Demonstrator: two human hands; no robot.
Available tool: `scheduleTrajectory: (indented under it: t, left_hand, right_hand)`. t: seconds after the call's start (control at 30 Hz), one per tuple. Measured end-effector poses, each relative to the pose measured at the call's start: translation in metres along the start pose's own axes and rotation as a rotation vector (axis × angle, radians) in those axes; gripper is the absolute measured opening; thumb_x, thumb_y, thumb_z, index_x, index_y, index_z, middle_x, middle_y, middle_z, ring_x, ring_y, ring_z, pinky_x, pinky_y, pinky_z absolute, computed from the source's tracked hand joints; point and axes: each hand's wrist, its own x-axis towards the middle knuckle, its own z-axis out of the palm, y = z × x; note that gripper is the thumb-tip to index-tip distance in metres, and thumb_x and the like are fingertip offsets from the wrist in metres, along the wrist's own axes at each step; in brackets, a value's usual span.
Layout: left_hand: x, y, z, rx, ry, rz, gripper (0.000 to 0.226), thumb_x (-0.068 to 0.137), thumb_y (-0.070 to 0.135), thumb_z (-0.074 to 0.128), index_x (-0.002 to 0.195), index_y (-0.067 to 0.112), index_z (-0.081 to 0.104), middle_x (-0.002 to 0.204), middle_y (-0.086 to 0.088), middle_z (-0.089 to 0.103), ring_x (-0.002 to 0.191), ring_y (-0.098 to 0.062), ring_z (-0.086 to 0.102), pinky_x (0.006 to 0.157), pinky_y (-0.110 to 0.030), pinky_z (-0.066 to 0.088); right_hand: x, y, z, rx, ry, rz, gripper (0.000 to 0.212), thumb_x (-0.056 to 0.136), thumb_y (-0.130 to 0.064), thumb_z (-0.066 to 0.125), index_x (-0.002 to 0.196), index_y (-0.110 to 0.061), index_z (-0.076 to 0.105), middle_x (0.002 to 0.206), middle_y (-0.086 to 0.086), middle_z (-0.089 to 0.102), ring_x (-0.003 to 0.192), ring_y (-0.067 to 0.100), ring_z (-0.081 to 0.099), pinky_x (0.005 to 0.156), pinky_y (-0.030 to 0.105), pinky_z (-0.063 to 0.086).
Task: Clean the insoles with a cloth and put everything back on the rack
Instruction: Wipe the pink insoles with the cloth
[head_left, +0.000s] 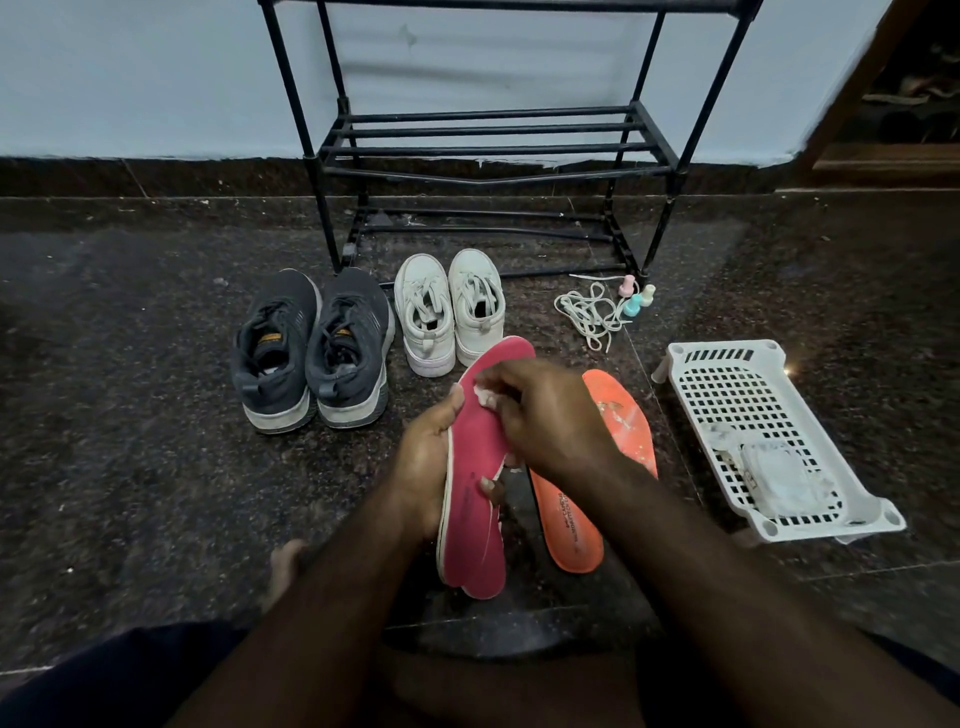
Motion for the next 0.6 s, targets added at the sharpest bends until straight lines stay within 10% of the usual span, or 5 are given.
scheduleTrajectory:
  t: [0.23,0.43,0.6]
  left_hand:
    - [0.005,-0.002,-0.011,-0.003,-0.019,-0.030,0.058,0.099,0.057,0.039,0.126,0.012,0.062,0.104,-0.013,0.061,0.066,-0.025,0.060,0.038,-0.020,0.041]
    - [0.005,-0.001,-0.007,0.001,0.011,-0.024,0.052,0.097,0.056,0.039,0.101,0.013,0.069,0.087,-0.012,0.063,0.060,-0.025,0.060,0.038,-0.019,0.040]
    - [0.007,0.000,-0.011,0.008,0.015,-0.028,0.061,0.099,0.059,0.036,0.118,0.009,0.066,0.099,-0.016,0.064,0.064,-0.027,0.064,0.038,-0.021,0.043]
  right_hand:
    - [0.006,0.017,-0.003,-0.135,0.076,0.089,0.013,0.081,-0.008,0.061,0.088,-0.010,0.072,0.088,0.009,0.064,0.085,0.029,0.061,0.077,0.039,0.048]
    - [-0.006,0.002,-0.001,-0.078,-0.169,-0.127,0.025,0.071,-0.010,0.053,0.085,-0.013,0.074,0.086,0.004,0.070,0.083,0.027,0.063,0.075,0.035,0.051]
    - [0.004,0.020,-0.004,-0.188,-0.050,-0.052,0.024,0.071,-0.019,0.052,0.084,-0.016,0.072,0.088,0.002,0.067,0.082,0.029,0.061,0.073,0.040,0.052]
